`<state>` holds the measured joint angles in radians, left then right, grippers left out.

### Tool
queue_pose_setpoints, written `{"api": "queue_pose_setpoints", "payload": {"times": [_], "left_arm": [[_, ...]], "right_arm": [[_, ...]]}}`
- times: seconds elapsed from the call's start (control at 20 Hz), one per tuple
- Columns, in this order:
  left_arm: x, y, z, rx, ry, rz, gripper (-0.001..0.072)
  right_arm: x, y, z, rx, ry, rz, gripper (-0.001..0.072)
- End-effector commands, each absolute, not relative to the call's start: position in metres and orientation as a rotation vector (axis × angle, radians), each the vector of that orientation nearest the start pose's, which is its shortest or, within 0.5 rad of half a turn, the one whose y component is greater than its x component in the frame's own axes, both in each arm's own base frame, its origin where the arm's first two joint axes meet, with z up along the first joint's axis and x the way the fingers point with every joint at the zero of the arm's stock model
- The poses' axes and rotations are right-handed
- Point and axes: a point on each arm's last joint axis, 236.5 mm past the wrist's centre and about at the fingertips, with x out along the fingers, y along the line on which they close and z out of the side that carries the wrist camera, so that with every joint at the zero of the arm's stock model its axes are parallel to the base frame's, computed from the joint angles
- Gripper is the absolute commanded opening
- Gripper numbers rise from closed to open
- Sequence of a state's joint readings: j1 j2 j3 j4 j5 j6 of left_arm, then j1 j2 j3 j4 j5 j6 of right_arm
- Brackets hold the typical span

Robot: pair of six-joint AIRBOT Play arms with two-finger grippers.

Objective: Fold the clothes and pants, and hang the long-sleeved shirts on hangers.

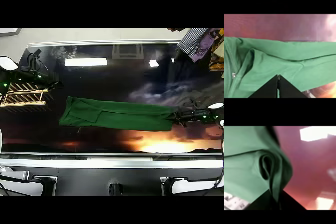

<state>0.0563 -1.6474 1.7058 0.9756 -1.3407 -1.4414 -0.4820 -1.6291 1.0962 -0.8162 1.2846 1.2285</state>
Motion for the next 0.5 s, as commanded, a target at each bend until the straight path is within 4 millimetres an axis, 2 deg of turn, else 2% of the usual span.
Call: {"api": "queue_pose_setpoints", "payload": {"times": [0.0, 0.1, 0.25, 0.45], "left_arm": [[0.482, -0.120, 0.058, -0.450, 1.208, -0.426, 0.0020], [0.478, -0.150, 0.039, -0.509, 1.231, -0.427, 0.0020], [0.465, -0.219, 0.014, -0.602, 1.260, -0.507, 0.0020], [0.439, -0.314, -0.017, -0.632, 1.305, -0.573, 0.0019]], "right_arm": [[0.380, -0.022, -0.044, 0.920, 1.349, 0.192, 0.0032], [0.383, -0.024, -0.024, 0.912, 1.310, 0.178, 0.0032], [0.384, -0.024, 0.002, 0.904, 1.256, 0.159, 0.0032], [0.381, -0.024, 0.041, 0.911, 1.179, 0.119, 0.0032]]}}
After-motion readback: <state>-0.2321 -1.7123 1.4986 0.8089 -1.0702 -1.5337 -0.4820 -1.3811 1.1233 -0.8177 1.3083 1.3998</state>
